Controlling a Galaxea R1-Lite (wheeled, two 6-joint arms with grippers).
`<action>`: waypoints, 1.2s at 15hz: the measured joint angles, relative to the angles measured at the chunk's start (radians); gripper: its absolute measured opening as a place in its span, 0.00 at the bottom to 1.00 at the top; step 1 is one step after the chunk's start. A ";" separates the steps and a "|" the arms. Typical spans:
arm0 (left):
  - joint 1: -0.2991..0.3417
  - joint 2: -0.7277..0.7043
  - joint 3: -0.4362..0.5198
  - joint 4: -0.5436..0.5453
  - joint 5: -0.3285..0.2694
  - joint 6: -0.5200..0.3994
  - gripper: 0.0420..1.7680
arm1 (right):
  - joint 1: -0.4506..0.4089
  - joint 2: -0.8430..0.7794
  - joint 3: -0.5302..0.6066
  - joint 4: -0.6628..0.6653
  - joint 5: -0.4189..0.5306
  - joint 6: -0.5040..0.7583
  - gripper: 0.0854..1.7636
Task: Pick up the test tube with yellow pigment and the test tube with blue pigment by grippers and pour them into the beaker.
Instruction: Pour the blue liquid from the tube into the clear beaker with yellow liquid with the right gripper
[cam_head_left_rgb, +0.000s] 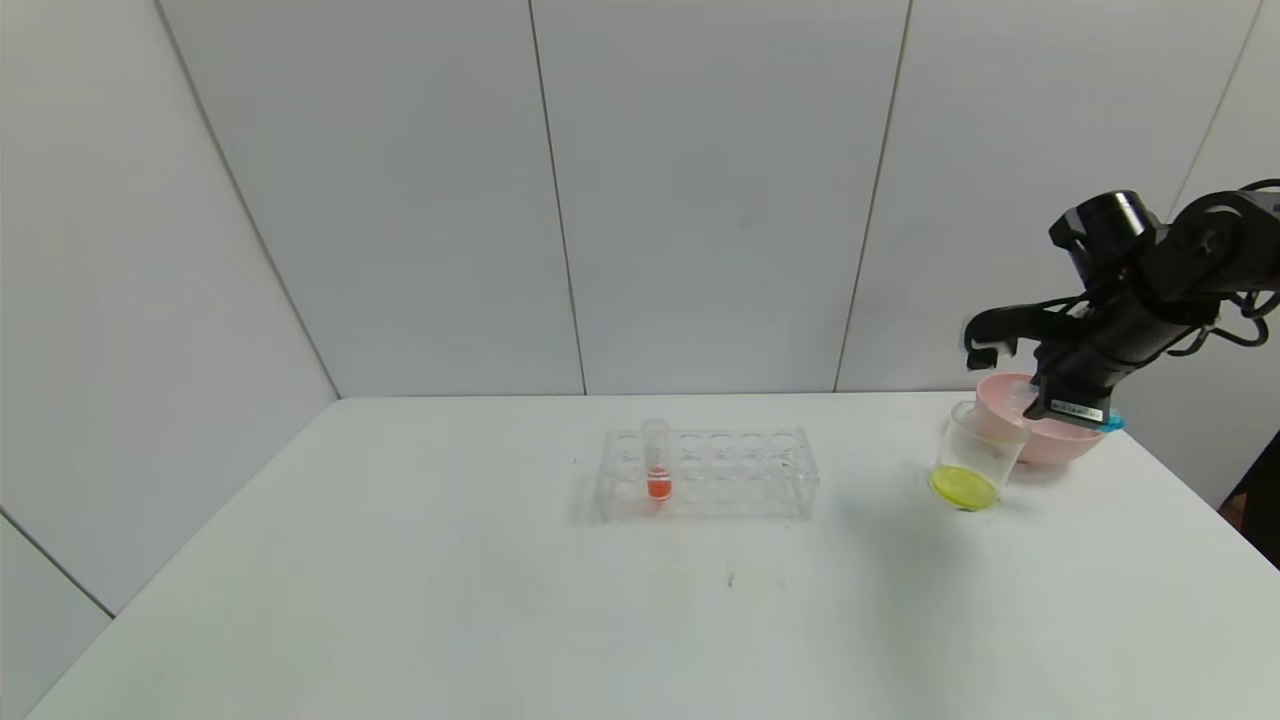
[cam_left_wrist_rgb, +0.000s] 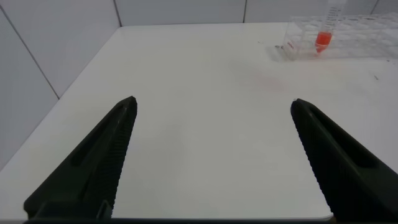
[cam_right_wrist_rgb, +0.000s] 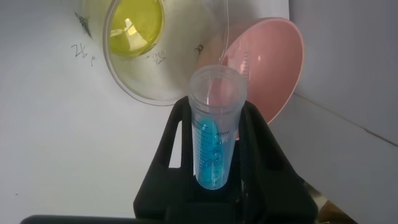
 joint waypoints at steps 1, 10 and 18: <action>0.000 0.000 0.000 0.000 0.000 0.000 1.00 | 0.007 0.002 0.000 0.000 -0.020 0.000 0.24; 0.000 0.000 0.000 0.000 0.000 0.000 1.00 | 0.052 0.040 0.000 -0.005 -0.156 -0.007 0.24; 0.000 0.000 0.000 0.000 0.000 0.000 1.00 | 0.085 0.045 0.000 -0.012 -0.283 -0.040 0.24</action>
